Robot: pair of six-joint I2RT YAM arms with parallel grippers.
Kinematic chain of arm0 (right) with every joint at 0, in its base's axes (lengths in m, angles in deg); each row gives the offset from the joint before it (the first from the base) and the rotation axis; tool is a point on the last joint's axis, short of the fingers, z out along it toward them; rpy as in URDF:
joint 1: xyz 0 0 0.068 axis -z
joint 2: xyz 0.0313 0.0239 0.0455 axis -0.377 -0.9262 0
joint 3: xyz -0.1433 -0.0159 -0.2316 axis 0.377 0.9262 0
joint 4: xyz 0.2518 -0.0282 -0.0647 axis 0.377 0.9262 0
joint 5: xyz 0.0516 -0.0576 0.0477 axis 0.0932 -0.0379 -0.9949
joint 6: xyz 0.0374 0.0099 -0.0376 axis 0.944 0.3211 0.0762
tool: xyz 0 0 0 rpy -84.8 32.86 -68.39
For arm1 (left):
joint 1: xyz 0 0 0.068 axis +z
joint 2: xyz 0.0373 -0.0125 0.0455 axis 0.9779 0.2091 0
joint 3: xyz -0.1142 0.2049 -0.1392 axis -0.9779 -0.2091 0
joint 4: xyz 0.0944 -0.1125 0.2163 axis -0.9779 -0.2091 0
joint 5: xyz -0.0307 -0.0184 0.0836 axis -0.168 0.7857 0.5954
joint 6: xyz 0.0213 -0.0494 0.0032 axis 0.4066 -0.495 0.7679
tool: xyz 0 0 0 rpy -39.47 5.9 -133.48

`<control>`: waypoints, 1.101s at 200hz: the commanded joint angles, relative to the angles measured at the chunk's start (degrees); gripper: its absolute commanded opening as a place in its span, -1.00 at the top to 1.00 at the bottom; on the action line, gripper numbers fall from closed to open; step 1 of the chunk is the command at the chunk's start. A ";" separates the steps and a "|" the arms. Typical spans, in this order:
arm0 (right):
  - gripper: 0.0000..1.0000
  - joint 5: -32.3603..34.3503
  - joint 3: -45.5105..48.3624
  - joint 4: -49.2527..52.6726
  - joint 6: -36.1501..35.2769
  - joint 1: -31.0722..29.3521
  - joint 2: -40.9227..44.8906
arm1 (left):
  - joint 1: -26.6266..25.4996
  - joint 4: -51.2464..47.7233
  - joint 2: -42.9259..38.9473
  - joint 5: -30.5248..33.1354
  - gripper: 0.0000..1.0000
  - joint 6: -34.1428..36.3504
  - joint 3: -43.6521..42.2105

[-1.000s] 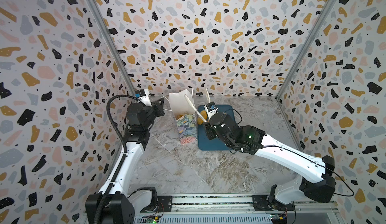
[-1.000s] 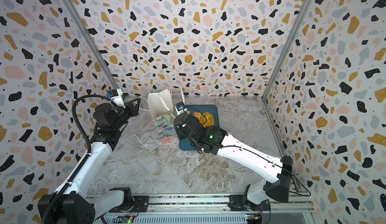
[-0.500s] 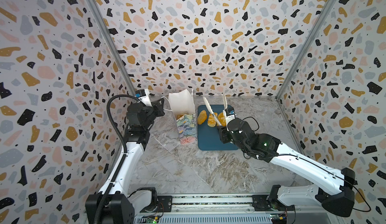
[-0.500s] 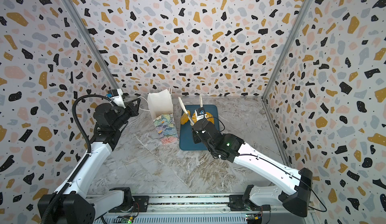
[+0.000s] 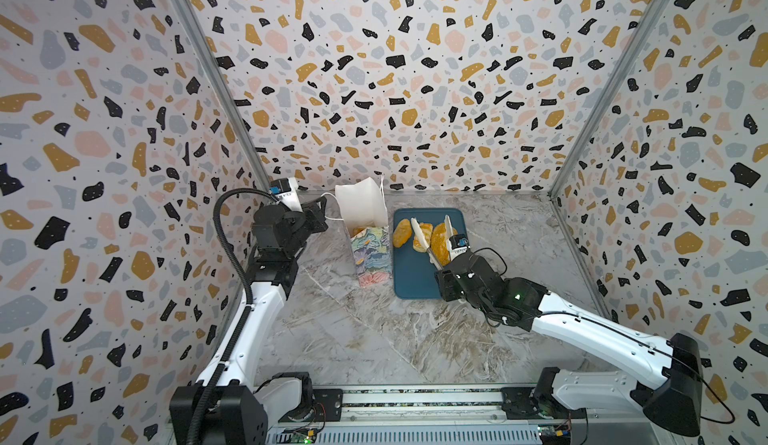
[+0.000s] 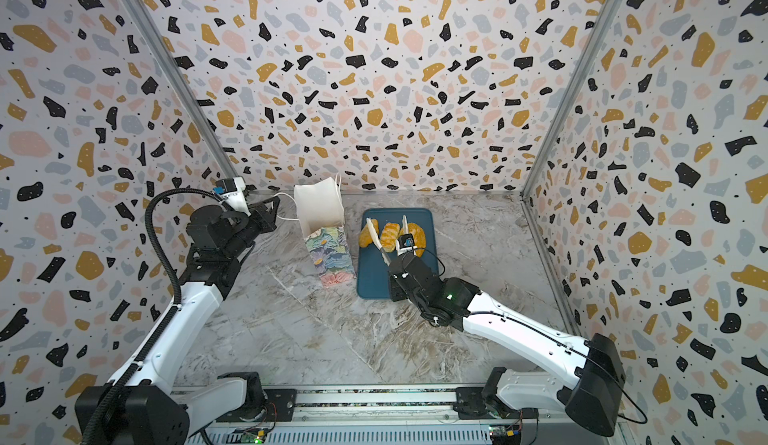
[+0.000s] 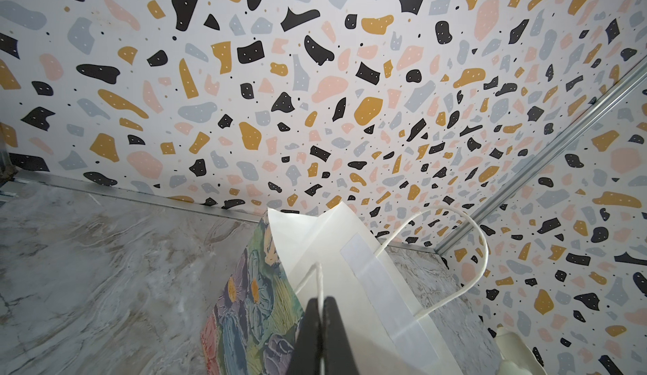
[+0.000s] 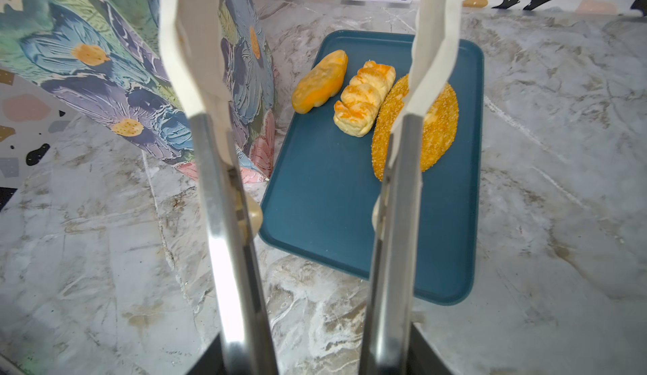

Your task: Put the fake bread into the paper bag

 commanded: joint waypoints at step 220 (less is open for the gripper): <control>0.03 -14.31 10.60 -25.44 17.52 -2.14 -10.31 | -0.25 3.21 -0.74 -1.07 1.00 -0.74 0.59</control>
